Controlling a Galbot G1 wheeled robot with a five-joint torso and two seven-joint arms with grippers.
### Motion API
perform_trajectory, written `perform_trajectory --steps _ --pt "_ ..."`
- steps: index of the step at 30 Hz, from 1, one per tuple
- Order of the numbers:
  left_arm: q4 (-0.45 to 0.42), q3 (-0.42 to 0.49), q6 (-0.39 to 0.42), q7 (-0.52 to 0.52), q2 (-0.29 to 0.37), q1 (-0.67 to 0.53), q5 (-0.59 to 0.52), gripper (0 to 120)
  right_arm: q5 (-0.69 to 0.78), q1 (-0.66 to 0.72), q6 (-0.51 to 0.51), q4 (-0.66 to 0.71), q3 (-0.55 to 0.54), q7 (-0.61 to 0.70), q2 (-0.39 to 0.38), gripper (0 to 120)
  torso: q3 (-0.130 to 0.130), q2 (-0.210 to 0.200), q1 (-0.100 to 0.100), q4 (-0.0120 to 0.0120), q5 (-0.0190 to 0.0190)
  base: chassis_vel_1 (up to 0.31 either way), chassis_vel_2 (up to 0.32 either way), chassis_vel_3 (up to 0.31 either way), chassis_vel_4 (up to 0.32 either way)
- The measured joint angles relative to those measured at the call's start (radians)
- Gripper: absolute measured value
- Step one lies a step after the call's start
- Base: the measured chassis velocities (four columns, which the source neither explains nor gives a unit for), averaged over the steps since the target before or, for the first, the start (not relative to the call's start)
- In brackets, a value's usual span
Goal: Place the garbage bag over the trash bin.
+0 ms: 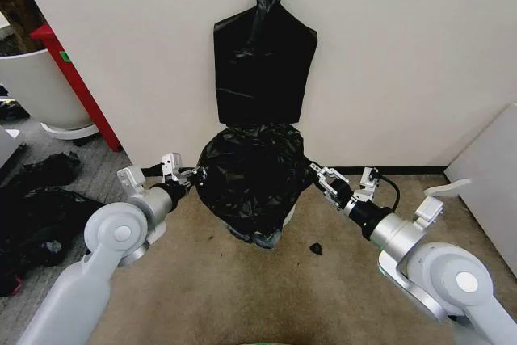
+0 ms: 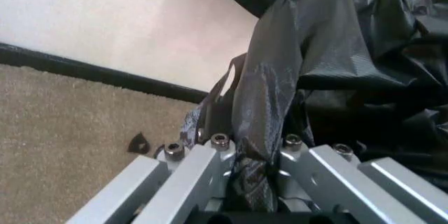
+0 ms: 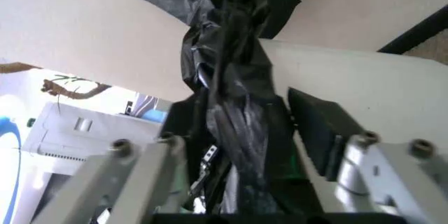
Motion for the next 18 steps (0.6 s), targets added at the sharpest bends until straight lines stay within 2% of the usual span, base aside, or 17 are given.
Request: perform_trajectory --steps 2,6,7,11,18 --pt "-0.001 -0.002 0.0 0.001 0.0 0.002 -0.001 3 -0.004 -0.002 0.0 -0.001 0.002 -0.001 0.0 30 0.0 0.0 0.0 0.0 0.0 0.0 0.0 0.0 0.0" --pt "-0.001 -0.003 0.0 0.003 0.0 0.003 -0.002 3 -0.007 -0.004 0.0 -0.001 0.003 -0.002 -0.001 20 0.0 0.0 0.0 0.0 0.0 0.0 0.0 0.0 0.0" --pt "-0.002 -0.004 0.0 0.004 0.0 0.004 -0.003 3 -0.008 -0.005 0.001 -0.001 0.004 -0.003 -0.001 13 0.0 0.0 0.0 0.0 0.0 0.0 0.0 0.0 0.0" --pt "-0.002 -0.005 0.0 0.007 -0.001 0.006 -0.007 3 -0.009 -0.007 0.001 -0.001 0.008 -0.003 -0.001 0 0.0 0.0 0.0 0.0 0.0 0.0 0.0 0.0 0.0" --pt "-0.005 -0.006 0.0 0.011 0.001 0.009 -0.02 3 -0.007 -0.012 0.003 -0.004 0.027 -0.004 -0.001 0 0.0 0.0 0.0 0.0 0.0001 0.0 0.0 0.0 0.0"
